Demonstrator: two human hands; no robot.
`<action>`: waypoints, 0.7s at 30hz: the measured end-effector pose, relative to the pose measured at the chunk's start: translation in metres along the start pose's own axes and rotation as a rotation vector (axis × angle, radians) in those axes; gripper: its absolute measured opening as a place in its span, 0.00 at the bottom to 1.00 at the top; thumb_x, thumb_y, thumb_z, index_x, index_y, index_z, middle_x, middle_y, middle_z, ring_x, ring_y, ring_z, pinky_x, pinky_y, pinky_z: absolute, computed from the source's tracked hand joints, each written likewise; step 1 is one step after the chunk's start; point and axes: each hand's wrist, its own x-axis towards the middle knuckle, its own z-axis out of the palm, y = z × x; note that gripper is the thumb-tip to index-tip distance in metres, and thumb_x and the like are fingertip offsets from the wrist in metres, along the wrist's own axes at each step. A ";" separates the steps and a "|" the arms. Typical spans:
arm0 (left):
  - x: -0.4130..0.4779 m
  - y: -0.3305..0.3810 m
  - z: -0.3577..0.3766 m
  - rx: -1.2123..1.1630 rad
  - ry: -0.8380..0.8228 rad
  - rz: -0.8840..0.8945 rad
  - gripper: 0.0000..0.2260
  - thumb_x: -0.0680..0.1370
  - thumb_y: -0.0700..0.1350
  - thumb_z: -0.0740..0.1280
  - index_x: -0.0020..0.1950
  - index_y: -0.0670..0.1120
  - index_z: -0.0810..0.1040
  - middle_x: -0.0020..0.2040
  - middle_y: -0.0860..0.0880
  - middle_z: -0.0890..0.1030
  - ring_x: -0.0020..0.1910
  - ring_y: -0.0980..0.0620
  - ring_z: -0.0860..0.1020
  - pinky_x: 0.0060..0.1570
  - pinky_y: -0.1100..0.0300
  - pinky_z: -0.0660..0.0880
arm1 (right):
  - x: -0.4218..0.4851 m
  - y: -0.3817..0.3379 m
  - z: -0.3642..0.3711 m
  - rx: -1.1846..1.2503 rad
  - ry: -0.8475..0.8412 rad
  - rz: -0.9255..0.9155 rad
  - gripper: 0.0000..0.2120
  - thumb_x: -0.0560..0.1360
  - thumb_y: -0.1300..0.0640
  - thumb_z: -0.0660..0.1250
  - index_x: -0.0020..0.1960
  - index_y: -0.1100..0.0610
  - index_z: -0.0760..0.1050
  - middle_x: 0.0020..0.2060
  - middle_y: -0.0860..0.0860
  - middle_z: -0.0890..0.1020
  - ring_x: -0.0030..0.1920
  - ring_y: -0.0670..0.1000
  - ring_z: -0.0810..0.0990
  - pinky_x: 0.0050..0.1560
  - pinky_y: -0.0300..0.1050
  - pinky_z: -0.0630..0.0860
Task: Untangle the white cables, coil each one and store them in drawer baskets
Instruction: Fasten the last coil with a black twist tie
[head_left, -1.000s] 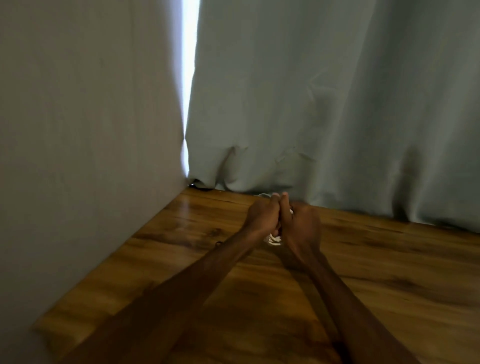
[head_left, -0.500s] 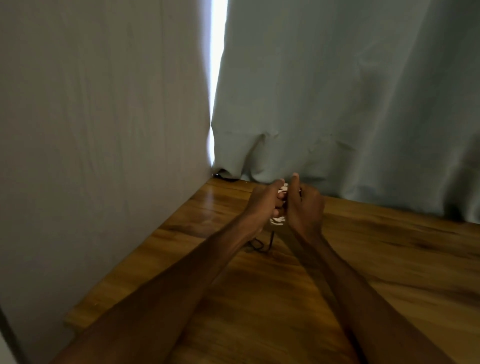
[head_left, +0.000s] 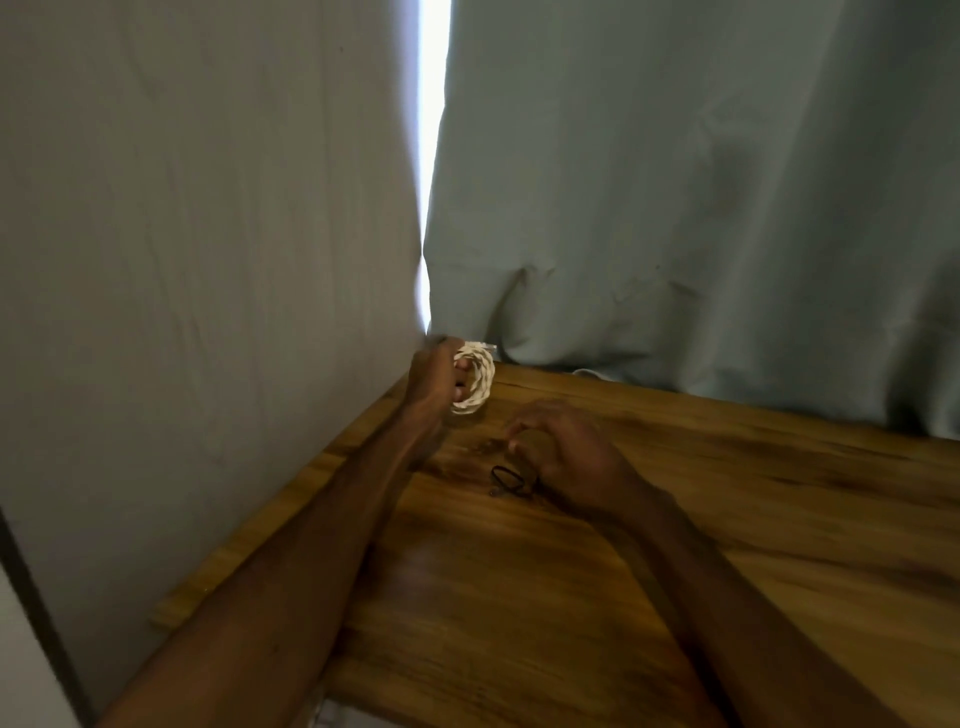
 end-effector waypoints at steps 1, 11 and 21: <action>0.000 -0.001 0.004 0.017 -0.026 -0.021 0.15 0.81 0.44 0.64 0.35 0.41 0.74 0.21 0.52 0.71 0.16 0.56 0.67 0.19 0.70 0.62 | 0.000 -0.003 0.000 -0.034 -0.060 -0.038 0.11 0.79 0.55 0.69 0.60 0.47 0.83 0.56 0.44 0.84 0.57 0.44 0.79 0.60 0.46 0.75; -0.015 -0.021 0.018 0.105 -0.129 -0.039 0.15 0.81 0.45 0.64 0.35 0.46 0.73 0.27 0.52 0.71 0.18 0.59 0.65 0.19 0.68 0.59 | -0.009 -0.007 0.000 0.065 -0.097 0.113 0.06 0.77 0.58 0.72 0.45 0.48 0.86 0.40 0.43 0.86 0.39 0.42 0.83 0.44 0.51 0.83; -0.038 -0.056 0.045 0.537 -0.186 0.188 0.18 0.77 0.55 0.66 0.33 0.45 0.78 0.32 0.47 0.79 0.32 0.47 0.77 0.37 0.56 0.70 | -0.024 -0.001 -0.035 0.639 0.210 0.437 0.04 0.75 0.62 0.74 0.47 0.57 0.87 0.39 0.55 0.88 0.38 0.52 0.85 0.38 0.46 0.79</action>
